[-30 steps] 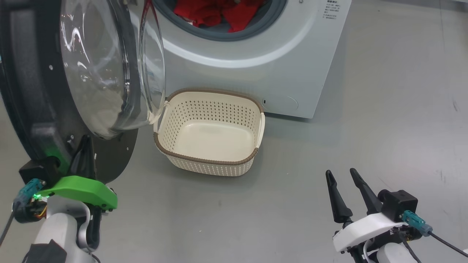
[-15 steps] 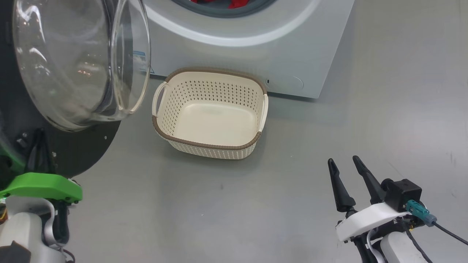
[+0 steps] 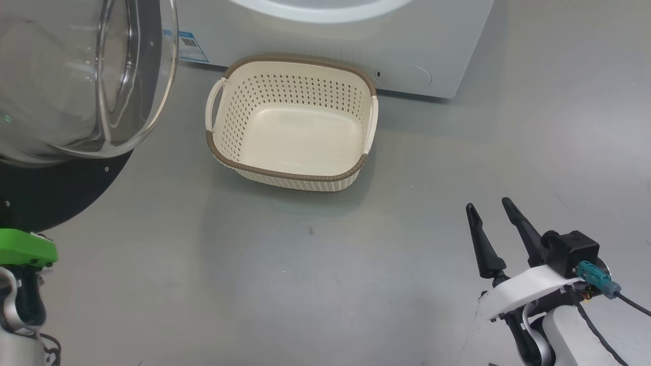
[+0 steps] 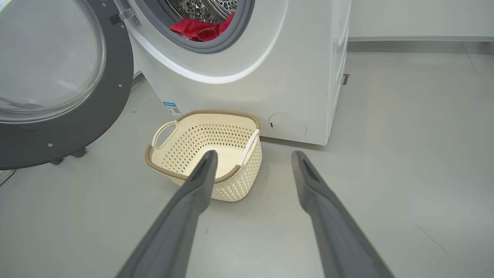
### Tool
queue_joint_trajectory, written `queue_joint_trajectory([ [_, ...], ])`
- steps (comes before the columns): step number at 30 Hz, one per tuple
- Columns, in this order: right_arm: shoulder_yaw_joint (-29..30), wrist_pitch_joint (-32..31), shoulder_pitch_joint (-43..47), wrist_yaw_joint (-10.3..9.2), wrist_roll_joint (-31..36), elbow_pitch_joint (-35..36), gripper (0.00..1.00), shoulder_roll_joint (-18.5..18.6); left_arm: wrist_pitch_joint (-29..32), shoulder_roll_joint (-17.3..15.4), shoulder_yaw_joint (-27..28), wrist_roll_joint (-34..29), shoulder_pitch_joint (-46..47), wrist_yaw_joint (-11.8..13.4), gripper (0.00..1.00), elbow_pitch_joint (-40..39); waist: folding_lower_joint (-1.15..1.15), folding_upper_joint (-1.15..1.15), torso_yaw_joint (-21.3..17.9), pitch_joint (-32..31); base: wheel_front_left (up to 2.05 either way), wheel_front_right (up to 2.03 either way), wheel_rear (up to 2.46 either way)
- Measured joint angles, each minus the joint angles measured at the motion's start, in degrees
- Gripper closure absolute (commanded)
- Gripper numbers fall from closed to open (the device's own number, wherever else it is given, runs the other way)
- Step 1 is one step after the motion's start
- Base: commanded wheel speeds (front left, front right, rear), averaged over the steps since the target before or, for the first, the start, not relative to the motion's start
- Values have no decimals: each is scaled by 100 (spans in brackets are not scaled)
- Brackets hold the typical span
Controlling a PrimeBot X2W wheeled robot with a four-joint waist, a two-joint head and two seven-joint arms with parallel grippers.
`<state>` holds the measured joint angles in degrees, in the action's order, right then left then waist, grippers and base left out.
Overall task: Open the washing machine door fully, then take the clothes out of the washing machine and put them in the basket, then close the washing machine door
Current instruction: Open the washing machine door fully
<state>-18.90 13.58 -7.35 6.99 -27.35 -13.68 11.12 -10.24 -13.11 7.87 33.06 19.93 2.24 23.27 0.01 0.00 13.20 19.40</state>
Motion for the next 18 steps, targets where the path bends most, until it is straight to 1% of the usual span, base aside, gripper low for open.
queue_joint_trajectory([
  [9, 5, -25, -161, 0, 20, 70, 0, 143, 0, -134, 344, 177, 252, 31, 100, 60, 0, 0, 35, 355, 0, 0, 0],
  [18, 21, -68, -211, 0, 20, 133, 0, 223, 2, -490, 743, 444, 453, 32, 100, 348, 0, 0, 36, 552, 0, 0, 0],
])
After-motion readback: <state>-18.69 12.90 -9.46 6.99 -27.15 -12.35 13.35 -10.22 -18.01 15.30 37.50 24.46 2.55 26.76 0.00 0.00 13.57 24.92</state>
